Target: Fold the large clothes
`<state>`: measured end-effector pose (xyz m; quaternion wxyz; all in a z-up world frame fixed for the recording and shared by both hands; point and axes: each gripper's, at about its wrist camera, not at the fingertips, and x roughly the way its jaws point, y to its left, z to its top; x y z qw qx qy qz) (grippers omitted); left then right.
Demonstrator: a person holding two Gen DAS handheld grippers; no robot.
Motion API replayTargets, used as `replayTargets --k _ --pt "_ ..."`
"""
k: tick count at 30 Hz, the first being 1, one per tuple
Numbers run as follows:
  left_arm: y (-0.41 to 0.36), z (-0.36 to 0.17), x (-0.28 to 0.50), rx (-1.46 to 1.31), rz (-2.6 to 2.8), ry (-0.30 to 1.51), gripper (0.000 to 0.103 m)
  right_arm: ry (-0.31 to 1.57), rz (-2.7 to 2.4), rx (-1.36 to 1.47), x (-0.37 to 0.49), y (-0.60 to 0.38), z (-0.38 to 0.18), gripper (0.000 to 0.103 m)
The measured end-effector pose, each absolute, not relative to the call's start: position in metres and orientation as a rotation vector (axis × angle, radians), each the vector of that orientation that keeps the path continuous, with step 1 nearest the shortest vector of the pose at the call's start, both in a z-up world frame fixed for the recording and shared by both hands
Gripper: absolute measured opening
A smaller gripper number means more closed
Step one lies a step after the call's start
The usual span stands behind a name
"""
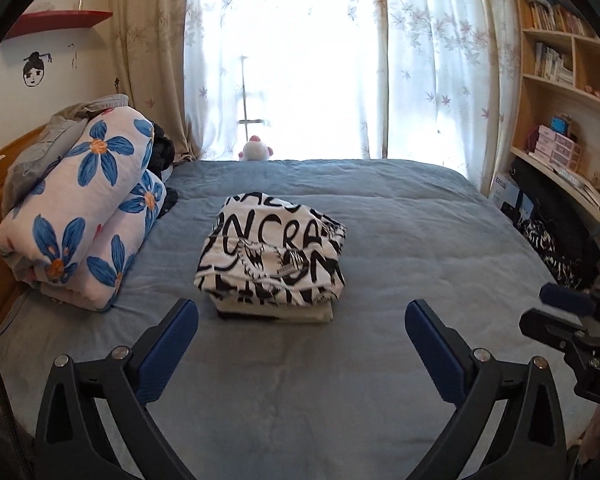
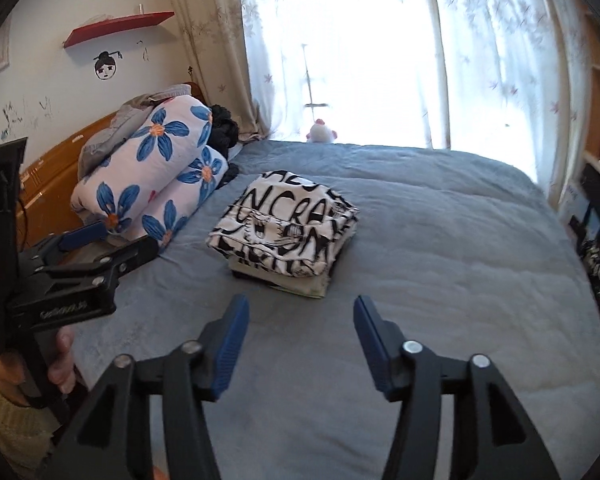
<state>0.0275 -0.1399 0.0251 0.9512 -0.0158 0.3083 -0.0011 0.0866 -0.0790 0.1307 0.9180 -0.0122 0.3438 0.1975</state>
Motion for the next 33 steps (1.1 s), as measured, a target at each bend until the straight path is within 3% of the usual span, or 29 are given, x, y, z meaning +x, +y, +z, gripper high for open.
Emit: replayTargets --k 10,19,33 --pt "-0.206 -0.072 -0.060 -0.055 -0.022 0.716 0.103 0.814 0.267 -0.051 0.012 -0.130 0.044 0.058" --pt "-0.240 -0.132 -0.078 -0.091 -0.025 0.834 0.102 0.971 0.185 0.154 -0.019 -0.164 -0.039 0.058" --pt "-0.258 -0.168 -0.088 -0.029 0.009 0.906 0.102 0.905 0.098 0.030 -0.037 -0.156 -0.055 0.068"
